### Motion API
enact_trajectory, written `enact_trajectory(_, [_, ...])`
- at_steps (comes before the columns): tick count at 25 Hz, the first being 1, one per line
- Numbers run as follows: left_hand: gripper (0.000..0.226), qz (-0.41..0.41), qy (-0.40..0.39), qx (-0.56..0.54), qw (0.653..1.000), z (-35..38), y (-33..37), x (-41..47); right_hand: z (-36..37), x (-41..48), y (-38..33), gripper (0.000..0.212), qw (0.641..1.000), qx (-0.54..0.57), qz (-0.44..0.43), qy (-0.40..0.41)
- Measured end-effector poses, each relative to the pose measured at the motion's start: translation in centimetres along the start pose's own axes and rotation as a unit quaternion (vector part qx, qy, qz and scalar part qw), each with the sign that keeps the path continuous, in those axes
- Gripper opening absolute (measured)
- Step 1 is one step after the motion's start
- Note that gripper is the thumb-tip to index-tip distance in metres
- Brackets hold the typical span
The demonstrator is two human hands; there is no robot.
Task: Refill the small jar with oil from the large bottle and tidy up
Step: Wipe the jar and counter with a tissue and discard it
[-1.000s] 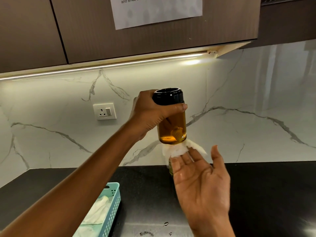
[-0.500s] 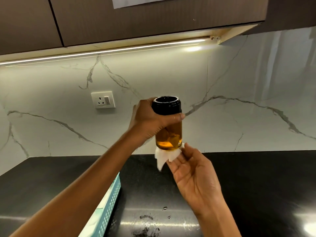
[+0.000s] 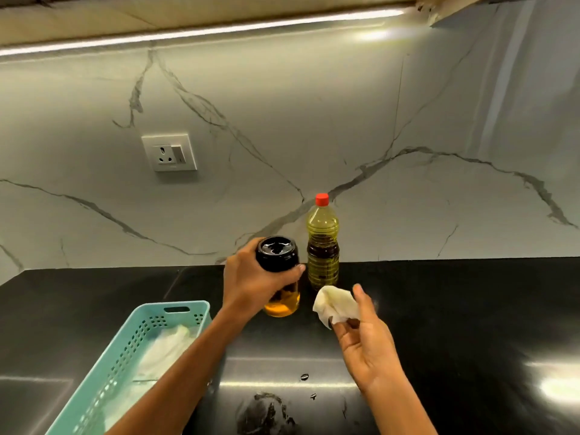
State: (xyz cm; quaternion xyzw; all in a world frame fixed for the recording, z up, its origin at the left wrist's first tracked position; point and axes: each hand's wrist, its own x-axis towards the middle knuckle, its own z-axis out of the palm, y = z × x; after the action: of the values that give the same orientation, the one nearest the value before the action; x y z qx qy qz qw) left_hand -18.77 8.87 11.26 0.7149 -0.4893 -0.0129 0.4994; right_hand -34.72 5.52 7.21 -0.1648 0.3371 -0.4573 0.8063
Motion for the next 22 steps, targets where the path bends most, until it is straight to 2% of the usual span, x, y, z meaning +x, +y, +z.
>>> enact_trajectory(2, [0.063,-0.013,0.009,0.016,1.000,1.4,-2.9,1.0,-0.9,2.3,0.5,0.003,0.996,-0.092,-0.009,0.016])
enact_trajectory(4, [0.059,-0.035,0.020,0.024,0.999,2.8,-5.2,1.6,-1.7,4.3,0.8,0.015,0.989,-0.147,-0.018,0.030])
enact_trajectory(7, [0.056,-0.087,0.028,0.009,0.996,5.0,-8.9,3.0,-2.2,7.3,1.1,0.024,0.981,-0.177,-0.042,0.065])
enact_trajectory(11, [0.055,-0.122,0.041,-0.009,0.992,7.6,-12.8,4.5,-2.1,10.4,2.0,0.017,0.965,-0.239,-0.063,0.091])
enact_trajectory(15, [0.060,-0.140,0.041,-0.010,0.989,10.0,-15.2,6.4,-2.3,12.1,3.0,0.012,0.944,-0.298,-0.098,0.105])
enact_trajectory(22, [0.061,-0.168,0.039,-0.010,0.985,13.5,-17.9,7.4,-4.5,13.0,4.4,0.015,0.912,-0.367,-0.106,0.149])
